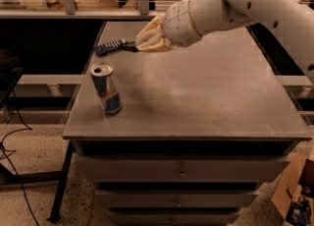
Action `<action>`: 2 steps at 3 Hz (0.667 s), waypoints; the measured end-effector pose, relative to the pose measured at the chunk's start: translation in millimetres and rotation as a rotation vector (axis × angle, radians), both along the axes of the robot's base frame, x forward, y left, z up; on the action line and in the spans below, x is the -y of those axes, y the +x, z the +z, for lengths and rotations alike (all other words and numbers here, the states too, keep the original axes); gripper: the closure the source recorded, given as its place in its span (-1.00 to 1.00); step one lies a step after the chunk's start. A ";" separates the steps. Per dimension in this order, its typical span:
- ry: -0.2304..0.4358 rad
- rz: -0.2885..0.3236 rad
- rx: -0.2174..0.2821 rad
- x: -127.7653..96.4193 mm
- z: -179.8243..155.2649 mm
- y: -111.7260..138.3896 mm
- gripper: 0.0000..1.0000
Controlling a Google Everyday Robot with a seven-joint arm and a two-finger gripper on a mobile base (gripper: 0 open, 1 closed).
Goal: Move rxbar chocolate near redbull can
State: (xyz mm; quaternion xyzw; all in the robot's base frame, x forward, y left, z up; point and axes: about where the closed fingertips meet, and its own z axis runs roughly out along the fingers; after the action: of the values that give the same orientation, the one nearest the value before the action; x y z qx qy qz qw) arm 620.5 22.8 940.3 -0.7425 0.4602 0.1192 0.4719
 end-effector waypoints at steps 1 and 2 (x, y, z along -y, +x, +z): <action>-0.002 0.033 0.027 -3.7 2.8 -9.3 0.63; 0.009 0.082 0.045 -7.1 6.6 -19.8 0.19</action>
Offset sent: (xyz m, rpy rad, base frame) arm -0.0324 0.0058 0.0128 0.0236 -0.0729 0.1370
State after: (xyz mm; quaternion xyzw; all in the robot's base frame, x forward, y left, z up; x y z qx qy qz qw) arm 600.7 29.9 946.9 -0.7610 0.4181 0.1236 0.4804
